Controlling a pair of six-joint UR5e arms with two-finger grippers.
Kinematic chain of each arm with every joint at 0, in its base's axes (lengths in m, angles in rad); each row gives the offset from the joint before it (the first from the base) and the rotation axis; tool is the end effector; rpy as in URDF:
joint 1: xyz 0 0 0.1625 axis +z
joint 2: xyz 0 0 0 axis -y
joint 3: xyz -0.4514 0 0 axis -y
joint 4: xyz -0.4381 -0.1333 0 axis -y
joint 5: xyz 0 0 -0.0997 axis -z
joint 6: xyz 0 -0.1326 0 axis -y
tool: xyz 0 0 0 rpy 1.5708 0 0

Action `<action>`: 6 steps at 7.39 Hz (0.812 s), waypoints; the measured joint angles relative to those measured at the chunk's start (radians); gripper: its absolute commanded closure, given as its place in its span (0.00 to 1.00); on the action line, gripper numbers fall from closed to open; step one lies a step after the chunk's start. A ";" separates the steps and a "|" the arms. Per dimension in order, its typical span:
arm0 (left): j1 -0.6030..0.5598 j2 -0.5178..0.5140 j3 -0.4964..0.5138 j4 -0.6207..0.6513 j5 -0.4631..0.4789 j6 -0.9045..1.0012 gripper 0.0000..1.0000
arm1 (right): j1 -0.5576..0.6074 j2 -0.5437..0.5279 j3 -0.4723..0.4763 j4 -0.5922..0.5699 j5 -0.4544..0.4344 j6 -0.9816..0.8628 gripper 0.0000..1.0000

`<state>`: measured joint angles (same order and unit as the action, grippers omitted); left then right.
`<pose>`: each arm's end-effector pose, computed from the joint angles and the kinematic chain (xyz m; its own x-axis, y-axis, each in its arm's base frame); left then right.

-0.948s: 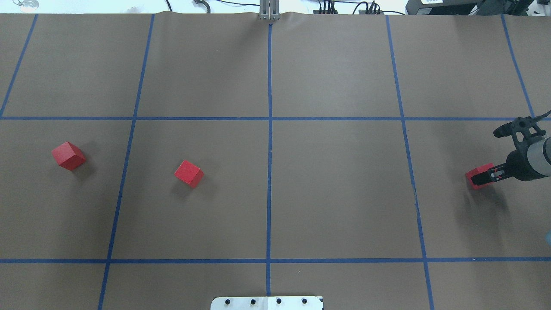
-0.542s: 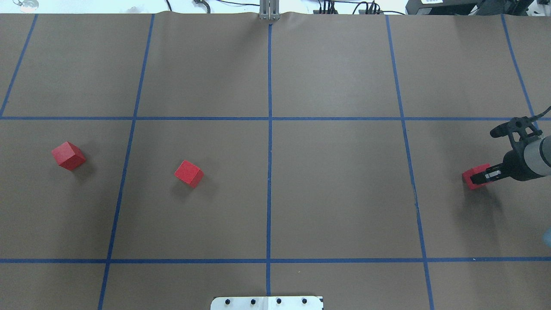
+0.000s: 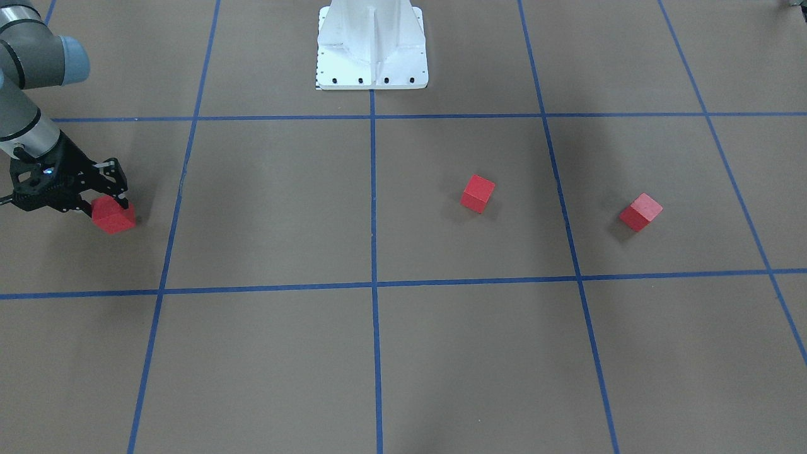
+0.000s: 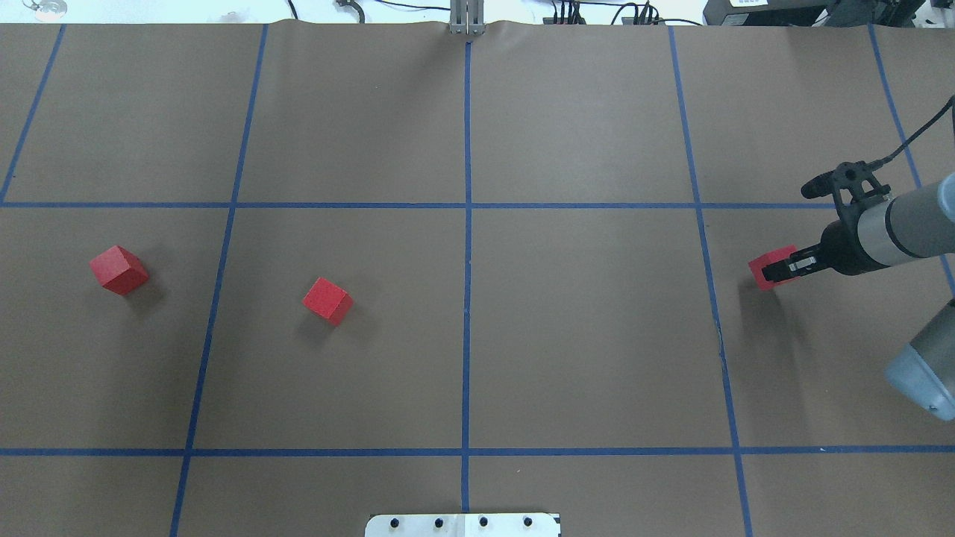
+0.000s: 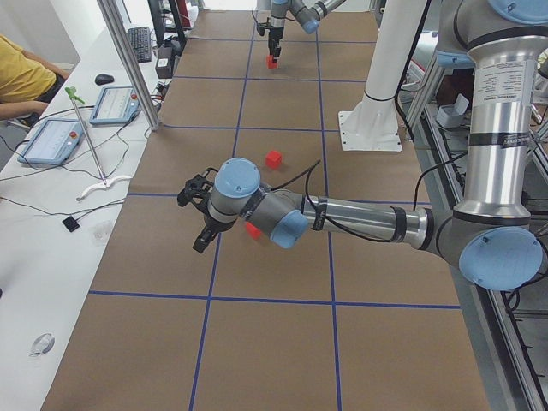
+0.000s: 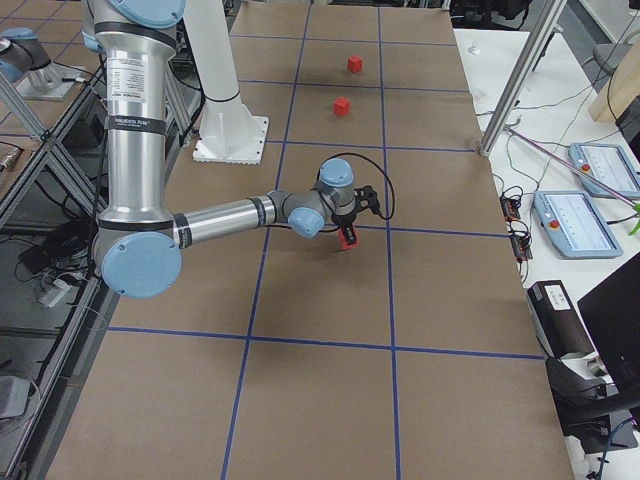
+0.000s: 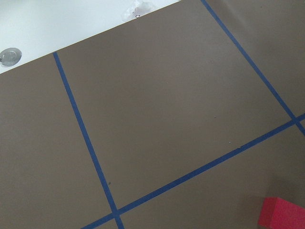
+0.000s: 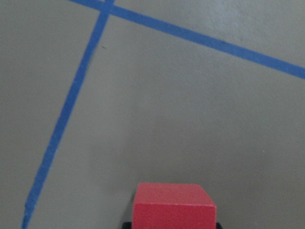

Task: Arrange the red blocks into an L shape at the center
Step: 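Carry the red cube with the right gripper to the table center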

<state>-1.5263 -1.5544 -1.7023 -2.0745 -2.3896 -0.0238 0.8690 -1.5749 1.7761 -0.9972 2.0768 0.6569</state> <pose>-0.0114 -0.5626 0.5795 0.6642 0.4341 -0.6085 -0.0204 0.8243 0.5657 -0.3216 -0.4873 0.5395 0.6373 -0.3190 0.7015 0.0911 0.9351 0.3425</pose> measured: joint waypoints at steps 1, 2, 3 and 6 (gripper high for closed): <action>0.000 0.000 0.002 0.000 0.001 -0.001 0.00 | -0.008 0.085 0.007 -0.090 -0.001 0.053 1.00; 0.000 0.000 0.003 0.000 0.001 -0.002 0.00 | -0.033 0.186 0.011 -0.192 -0.007 0.117 1.00; 0.000 0.001 0.004 0.001 0.001 -0.002 0.00 | -0.078 0.291 0.012 -0.290 -0.028 0.200 1.00; 0.000 0.001 0.006 0.003 0.002 -0.004 0.00 | -0.240 0.543 0.007 -0.502 -0.146 0.469 1.00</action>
<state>-1.5263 -1.5539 -1.6962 -2.0715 -2.3877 -0.0275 0.6293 -1.0320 1.7835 -1.4989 1.9306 1.1264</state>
